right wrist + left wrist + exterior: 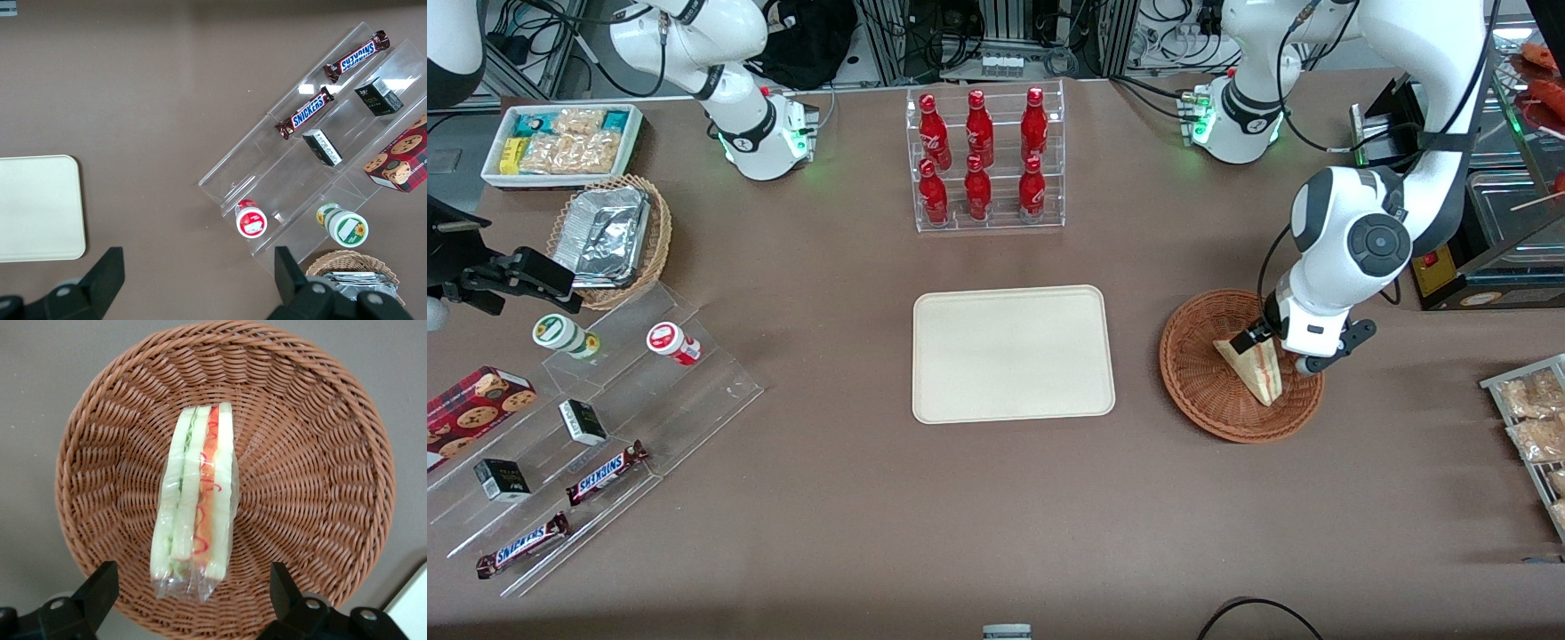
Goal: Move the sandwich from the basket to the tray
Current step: 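Lower the left gripper and close it on the wrapped sandwich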
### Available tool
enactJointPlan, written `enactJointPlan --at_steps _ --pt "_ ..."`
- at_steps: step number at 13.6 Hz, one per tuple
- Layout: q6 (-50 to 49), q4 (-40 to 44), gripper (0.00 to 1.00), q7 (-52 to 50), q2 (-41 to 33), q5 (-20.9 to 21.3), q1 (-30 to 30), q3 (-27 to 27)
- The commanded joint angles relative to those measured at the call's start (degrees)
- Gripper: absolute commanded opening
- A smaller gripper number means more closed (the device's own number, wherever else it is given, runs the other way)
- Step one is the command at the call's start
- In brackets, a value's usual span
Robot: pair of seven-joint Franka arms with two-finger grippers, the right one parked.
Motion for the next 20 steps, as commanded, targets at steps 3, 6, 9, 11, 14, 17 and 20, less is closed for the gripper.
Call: enactJointPlan --at_steps 3,6,9,11,14,17,20 --pt "4.18 -1.01 1.0 -3.58 1.85 0.36 -0.19 0.21" --pt "5.14 -1.1 0.99 -3.58 3.43 0.36 0.16 0.3" --pt "5.32 -1.1 0.48 -3.49 4.05 0.36 0.16 0.3" --pt "5.24 -1.19 0.16 -3.4 3.96 0.36 0.16 0.3" --pt "3.58 -0.75 0.08 -2.53 2.21 0.45 0.08 0.3" --pt "-5.71 3.62 0.07 -2.09 0.36 0.8 -0.28 0.12" --pt "-15.56 9.25 0.06 1.68 0.44 0.8 -2.29 -0.32"
